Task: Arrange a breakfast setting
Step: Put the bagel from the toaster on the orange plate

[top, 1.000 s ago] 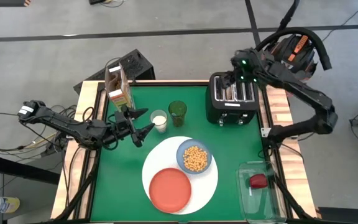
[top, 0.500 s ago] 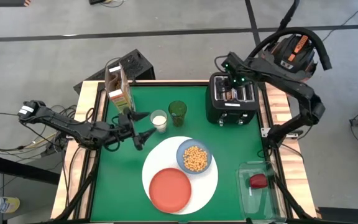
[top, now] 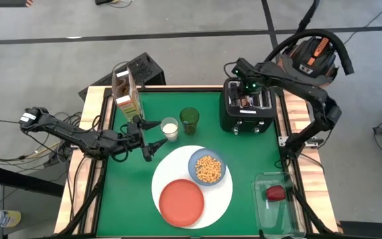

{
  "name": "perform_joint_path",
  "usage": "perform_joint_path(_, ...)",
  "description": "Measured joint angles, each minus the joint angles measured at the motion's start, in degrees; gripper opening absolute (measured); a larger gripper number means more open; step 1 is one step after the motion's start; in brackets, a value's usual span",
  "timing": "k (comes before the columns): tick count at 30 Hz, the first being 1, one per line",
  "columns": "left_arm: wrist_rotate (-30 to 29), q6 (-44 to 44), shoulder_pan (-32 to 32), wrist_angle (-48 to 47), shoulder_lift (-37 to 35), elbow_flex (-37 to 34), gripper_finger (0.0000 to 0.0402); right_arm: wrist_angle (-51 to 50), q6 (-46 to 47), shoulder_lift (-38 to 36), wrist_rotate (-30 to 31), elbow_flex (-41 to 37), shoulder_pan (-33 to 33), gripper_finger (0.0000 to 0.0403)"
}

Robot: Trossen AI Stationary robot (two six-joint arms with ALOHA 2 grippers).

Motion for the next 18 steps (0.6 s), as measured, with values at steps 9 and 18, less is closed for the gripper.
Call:
perform_joint_path(9, 0.0, -1.1, 0.0, -0.1, 0.0, 0.0, 0.0378, -0.8, 0.0, 0.1, 2.8, 0.0, 0.0, 0.0173)
perform_joint_path(18, 0.0, -1.2, 0.0, -0.2, 0.0, 0.0, 0.0378, -0.7, 0.0, 0.1, 2.7, 0.0, -0.7, 0.0173)
